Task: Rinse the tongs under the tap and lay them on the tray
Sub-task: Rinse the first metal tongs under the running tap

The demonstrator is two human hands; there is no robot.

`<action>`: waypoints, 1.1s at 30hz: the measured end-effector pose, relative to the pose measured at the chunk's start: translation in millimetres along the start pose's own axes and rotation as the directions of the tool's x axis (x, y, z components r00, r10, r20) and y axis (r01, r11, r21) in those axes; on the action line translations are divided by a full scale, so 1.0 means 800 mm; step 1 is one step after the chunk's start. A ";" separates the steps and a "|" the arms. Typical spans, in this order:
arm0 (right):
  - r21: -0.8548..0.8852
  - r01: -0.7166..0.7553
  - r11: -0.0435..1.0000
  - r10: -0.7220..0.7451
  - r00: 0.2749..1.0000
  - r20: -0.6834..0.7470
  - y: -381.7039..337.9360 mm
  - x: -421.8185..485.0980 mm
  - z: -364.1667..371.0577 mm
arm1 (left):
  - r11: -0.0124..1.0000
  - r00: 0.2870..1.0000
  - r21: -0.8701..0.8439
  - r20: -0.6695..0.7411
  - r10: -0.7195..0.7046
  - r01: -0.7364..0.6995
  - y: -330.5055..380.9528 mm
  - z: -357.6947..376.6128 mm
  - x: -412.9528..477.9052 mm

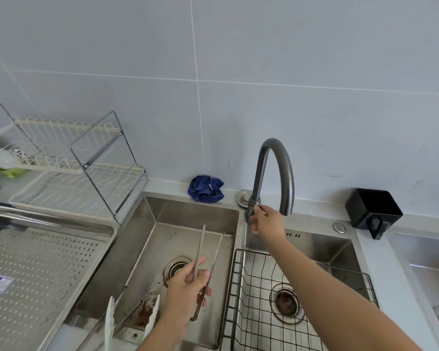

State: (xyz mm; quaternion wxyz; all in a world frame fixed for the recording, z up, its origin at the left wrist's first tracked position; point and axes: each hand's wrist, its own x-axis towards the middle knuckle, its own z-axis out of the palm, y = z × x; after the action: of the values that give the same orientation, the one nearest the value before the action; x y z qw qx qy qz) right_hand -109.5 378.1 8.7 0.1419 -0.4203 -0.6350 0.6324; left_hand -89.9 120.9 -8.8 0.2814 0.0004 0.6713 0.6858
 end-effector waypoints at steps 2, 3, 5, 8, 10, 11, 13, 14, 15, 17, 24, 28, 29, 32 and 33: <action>0.047 -0.003 0.999 0.005 0.999 -0.051 0.001 0.003 0.006 | 1.000 1.000 0.013 0.017 0.001 -0.002 0.002 -0.007 0.004; 0.065 -0.003 0.998 0.008 0.997 -0.074 0.003 0.003 0.007 | 1.000 1.000 0.019 0.020 0.004 -0.004 0.002 -0.010 0.006; 0.068 0.009 0.998 -0.002 0.994 -0.105 0.007 0.005 0.007 | 1.000 1.000 0.013 0.027 0.006 -0.006 0.003 -0.013 0.008; 0.081 0.014 0.997 -0.003 0.992 -0.127 0.009 0.005 0.007 | 1.000 0.999 0.007 0.035 0.004 -0.004 0.003 -0.016 0.010; 0.085 0.016 0.996 -0.005 0.991 -0.134 0.010 0.004 0.006 | 1.000 0.999 0.022 0.038 -0.001 0.000 0.002 -0.017 0.012; 0.087 0.015 0.996 -0.003 0.991 -0.135 0.010 0.004 0.006 | 1.000 0.999 0.030 0.042 0.000 -0.001 0.001 -0.017 0.012; 0.094 0.005 0.996 0.007 0.992 -0.129 0.012 0.002 0.005 | 0.999 0.999 0.040 0.047 0.010 -0.012 -0.001 -0.018 0.011; 0.098 -0.001 0.995 0.013 0.992 -0.123 0.012 0.001 0.004 | 0.999 0.999 0.044 0.047 0.016 -0.018 -0.001 -0.018 0.010; 0.105 -0.004 0.994 0.017 0.993 -0.117 0.012 0.001 0.004 | 0.999 0.999 0.049 0.047 0.020 -0.022 -0.001 -0.018 0.009; 0.121 -0.009 0.993 0.023 0.994 -0.110 0.011 -0.001 0.003 | 0.998 0.999 0.058 0.045 0.019 -0.022 -0.002 -0.017 0.008; 0.135 -0.007 0.991 0.021 0.994 -0.105 0.012 -0.004 0.001 | 0.998 0.999 0.061 0.039 0.030 -0.032 0.001 -0.017 0.006; 0.140 0.003 0.990 0.012 0.994 -0.109 0.013 -0.007 0.001 | 0.996 0.998 0.080 0.038 0.042 -0.045 0.001 -0.016 0.005; 0.131 0.010 0.991 0.005 0.994 -0.109 0.014 -0.008 0.001 | 0.996 0.998 0.079 0.039 0.042 -0.045 0.001 -0.016 0.005; 0.156 0.008 0.988 0.010 0.994 -0.111 0.015 -0.011 0.000 | 0.997 0.998 0.070 0.045 0.031 -0.034 -0.001 -0.014 0.004; 0.161 0.006 0.987 0.011 0.994 -0.108 0.015 -0.011 0.000 | 0.997 0.999 0.068 0.046 0.029 -0.032 -0.001 -0.014 0.004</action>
State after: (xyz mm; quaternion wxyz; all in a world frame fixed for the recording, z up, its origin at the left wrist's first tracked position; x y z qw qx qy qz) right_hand -100.0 369.8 0.9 0.2090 -0.4422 -0.5726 0.6579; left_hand -96.5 112.0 -11.9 0.2859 0.0358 0.6879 0.6662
